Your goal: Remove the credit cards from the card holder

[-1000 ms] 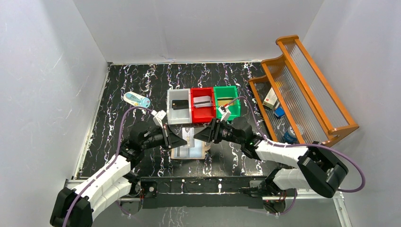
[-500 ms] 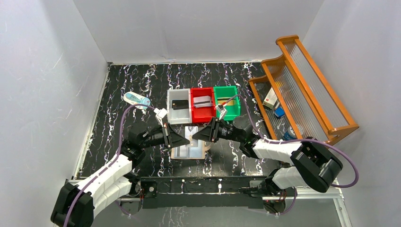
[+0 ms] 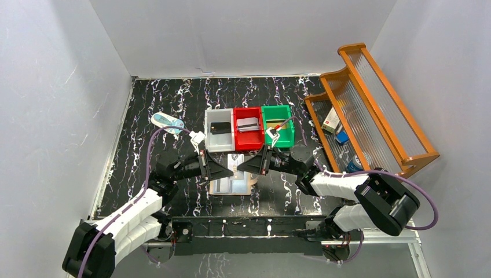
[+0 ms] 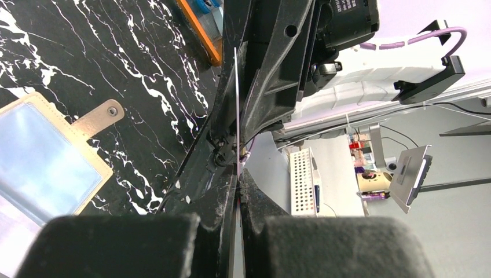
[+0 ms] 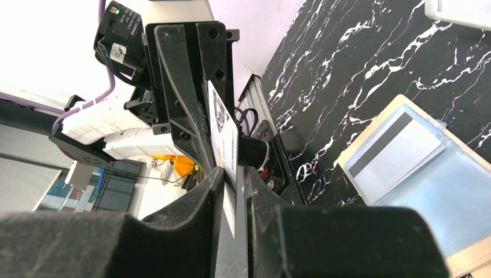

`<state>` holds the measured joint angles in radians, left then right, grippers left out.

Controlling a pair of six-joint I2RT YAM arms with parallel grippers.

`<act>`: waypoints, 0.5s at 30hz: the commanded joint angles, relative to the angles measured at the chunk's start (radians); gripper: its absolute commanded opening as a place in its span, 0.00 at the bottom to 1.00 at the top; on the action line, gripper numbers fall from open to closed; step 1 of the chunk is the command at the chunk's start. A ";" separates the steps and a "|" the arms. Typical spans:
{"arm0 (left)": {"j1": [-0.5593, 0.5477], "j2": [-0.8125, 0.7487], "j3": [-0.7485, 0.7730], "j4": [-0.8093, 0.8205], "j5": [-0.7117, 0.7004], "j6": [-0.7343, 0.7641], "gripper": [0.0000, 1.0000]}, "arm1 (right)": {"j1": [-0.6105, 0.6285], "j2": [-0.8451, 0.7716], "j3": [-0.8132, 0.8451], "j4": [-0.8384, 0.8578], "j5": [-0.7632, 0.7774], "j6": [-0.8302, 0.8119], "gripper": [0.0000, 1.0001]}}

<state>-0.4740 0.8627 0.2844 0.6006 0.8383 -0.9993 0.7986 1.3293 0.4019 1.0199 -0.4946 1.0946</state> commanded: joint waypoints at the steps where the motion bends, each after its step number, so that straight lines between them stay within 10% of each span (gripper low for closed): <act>1: 0.000 0.016 0.000 0.066 0.032 -0.016 0.00 | -0.004 -0.018 -0.016 0.077 -0.044 -0.013 0.27; 15: 0.000 0.030 0.012 0.056 0.067 -0.004 0.10 | -0.018 -0.010 -0.016 0.111 -0.055 0.011 0.00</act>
<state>-0.4732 0.9031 0.2844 0.6319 0.8619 -1.0149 0.7902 1.3285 0.3820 1.0607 -0.5442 1.1088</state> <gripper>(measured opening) 0.063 0.025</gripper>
